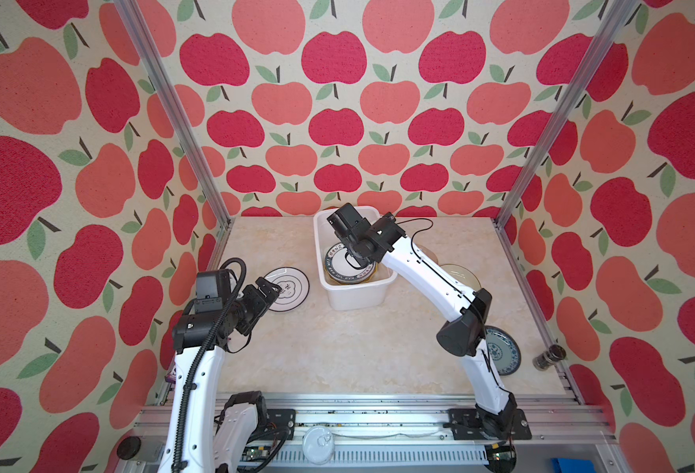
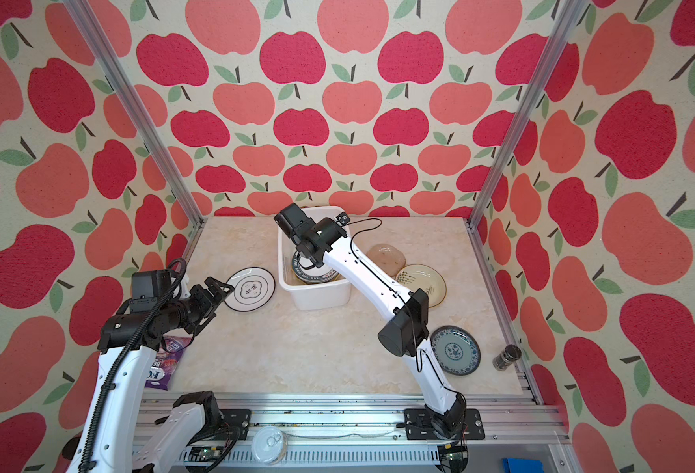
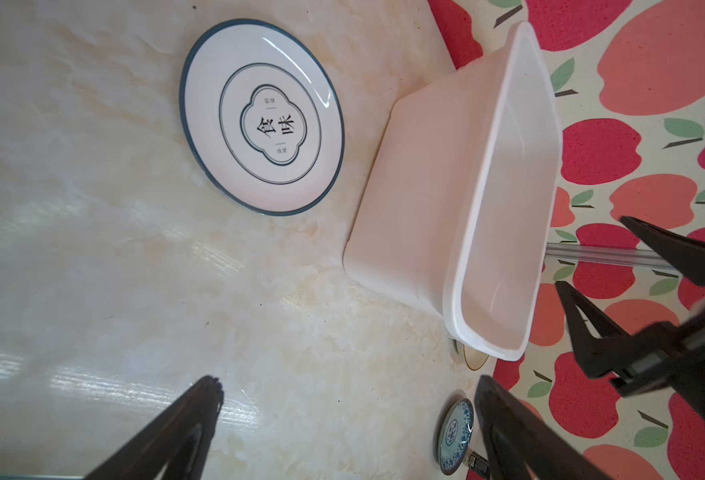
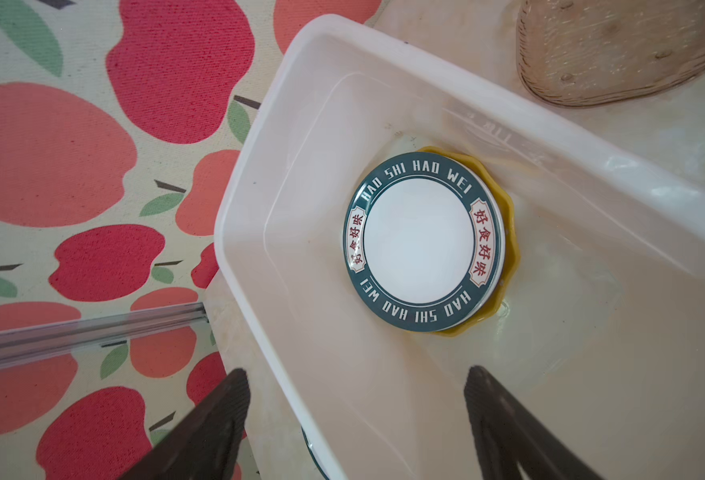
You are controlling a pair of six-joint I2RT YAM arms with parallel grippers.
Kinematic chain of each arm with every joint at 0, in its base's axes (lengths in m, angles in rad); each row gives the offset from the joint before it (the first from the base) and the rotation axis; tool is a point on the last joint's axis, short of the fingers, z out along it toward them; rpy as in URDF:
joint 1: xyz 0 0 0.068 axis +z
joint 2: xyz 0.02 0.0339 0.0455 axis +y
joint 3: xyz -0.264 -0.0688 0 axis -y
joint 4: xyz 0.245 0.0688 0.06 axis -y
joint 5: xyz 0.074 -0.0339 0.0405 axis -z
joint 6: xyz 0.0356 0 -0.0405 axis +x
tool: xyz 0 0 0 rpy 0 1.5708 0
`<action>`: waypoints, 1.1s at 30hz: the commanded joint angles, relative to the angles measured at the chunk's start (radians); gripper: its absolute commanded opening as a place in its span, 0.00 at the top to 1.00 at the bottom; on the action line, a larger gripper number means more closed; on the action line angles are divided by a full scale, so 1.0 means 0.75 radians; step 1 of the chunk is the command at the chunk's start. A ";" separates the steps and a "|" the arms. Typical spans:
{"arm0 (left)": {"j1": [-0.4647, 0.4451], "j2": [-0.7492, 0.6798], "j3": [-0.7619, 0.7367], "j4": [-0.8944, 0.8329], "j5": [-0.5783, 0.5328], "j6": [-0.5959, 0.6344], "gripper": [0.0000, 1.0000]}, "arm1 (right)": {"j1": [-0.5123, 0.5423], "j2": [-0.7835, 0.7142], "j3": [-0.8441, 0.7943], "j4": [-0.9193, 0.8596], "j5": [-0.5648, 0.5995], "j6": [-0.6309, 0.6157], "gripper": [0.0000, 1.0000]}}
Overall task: Place the plates into the plastic bin on the countertop
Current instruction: 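Open and raise the right gripper while the left gripper moves toward the white plate, then grasp the white printed plate's rim with the left gripper while the right waits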
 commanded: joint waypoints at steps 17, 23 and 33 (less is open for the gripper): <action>0.126 0.561 -0.006 0.278 -0.031 0.531 0.00 | -0.278 -1.018 -1.131 0.714 -0.747 -1.175 0.21; 0.202 0.896 0.124 0.292 0.089 0.715 0.00 | -0.385 -1.191 -1.493 0.929 -1.083 -1.168 0.22; 0.293 1.296 0.347 0.296 0.239 0.893 0.04 | -0.514 -1.228 -1.694 0.947 -1.553 -1.344 0.21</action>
